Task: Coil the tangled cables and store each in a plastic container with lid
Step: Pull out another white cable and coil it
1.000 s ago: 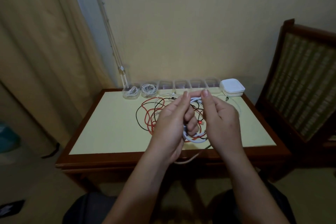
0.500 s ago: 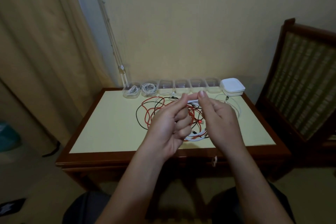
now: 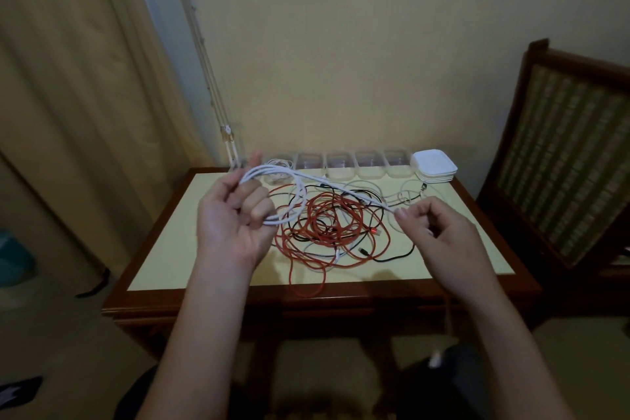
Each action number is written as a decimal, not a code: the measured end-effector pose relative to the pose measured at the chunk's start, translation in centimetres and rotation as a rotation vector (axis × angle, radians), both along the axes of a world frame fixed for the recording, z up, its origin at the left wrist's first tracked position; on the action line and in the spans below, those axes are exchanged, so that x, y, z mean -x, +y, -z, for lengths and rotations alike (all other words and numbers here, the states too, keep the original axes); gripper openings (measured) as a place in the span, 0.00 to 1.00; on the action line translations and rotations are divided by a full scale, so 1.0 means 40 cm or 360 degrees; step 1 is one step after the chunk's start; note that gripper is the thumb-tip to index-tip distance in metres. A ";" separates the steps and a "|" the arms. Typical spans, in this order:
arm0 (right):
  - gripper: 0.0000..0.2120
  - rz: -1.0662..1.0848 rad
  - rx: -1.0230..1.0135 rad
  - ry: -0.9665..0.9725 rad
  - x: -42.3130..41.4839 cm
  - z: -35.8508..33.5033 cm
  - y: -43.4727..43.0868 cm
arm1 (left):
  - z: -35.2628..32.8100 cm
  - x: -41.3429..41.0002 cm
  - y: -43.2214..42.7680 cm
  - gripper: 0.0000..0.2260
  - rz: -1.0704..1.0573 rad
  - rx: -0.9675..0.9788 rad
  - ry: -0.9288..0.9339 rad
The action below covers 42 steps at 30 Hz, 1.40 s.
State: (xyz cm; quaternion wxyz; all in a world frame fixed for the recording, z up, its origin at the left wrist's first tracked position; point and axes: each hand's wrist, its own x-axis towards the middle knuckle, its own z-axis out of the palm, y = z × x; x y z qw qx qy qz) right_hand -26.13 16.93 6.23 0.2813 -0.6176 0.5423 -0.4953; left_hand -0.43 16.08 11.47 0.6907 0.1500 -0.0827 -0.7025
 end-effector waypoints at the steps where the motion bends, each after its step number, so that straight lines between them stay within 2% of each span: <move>1: 0.09 0.0031 0.0002 0.0009 0.009 0.009 0.002 | -0.002 -0.014 0.000 0.16 -0.0078 -0.0014 0.0069; 3: 0.07 0.0071 0.0011 0.0061 0.020 0.025 0.006 | -0.005 -0.028 0.000 0.19 -0.0204 -0.0030 0.0066; 5: 0.07 0.0109 0.0047 0.0205 0.024 0.036 0.007 | -0.005 -0.022 0.000 0.17 -0.0275 -0.0022 -0.0098; 8: 0.08 0.0155 0.0147 0.0446 0.015 0.040 0.001 | 0.001 0.008 0.002 0.14 -0.0411 0.0016 -0.0514; 11: 0.10 0.0105 0.0266 0.0485 -0.005 0.031 -0.006 | 0.014 0.052 0.018 0.13 -0.0473 0.0112 -0.1057; 14: 0.14 -0.0017 0.0340 0.0464 -0.042 0.017 -0.003 | 0.036 0.099 0.034 0.16 -0.0400 0.0250 -0.1628; 17: 0.19 -0.0045 0.0383 0.0364 -0.079 0.001 0.007 | 0.062 0.131 0.037 0.16 -0.0209 0.0362 -0.1974; 19: 0.19 -0.0046 0.0377 0.0246 -0.091 -0.006 0.008 | 0.072 0.145 0.043 0.15 -0.0017 0.0429 -0.2157; 21: 0.18 -0.0043 0.0369 0.0191 -0.097 -0.009 0.007 | 0.079 0.157 0.048 0.14 0.0202 0.0411 -0.2012; 24: 0.15 -0.0017 0.0340 0.0097 -0.106 -0.008 0.004 | 0.066 0.165 0.055 0.11 0.0477 0.0279 -0.1497; 27: 0.14 0.0009 0.0284 0.0047 -0.114 -0.007 0.004 | 0.056 0.157 0.057 0.13 0.0565 0.0298 -0.1223; 30: 0.17 0.0001 0.0356 0.0105 -0.123 0.002 0.008 | 0.063 0.147 0.055 0.14 0.0509 0.0317 -0.1312; 33: 0.19 0.0072 0.0333 0.0068 -0.130 0.011 0.009 | 0.076 0.150 0.054 0.10 0.0338 0.0362 -0.1781; 35: 0.18 0.0087 0.0287 0.0023 -0.132 0.013 0.007 | 0.081 0.157 0.057 0.11 0.0288 0.0416 -0.1905; 38: 0.17 0.0003 0.0176 -0.0037 -0.129 0.007 0.008 | 0.081 0.164 0.053 0.12 0.0235 0.0358 -0.1717; 42: 0.04 -0.0019 0.0139 -0.0082 -0.106 0.022 0.012 | 0.077 0.150 0.039 0.11 0.0151 0.0239 -0.1363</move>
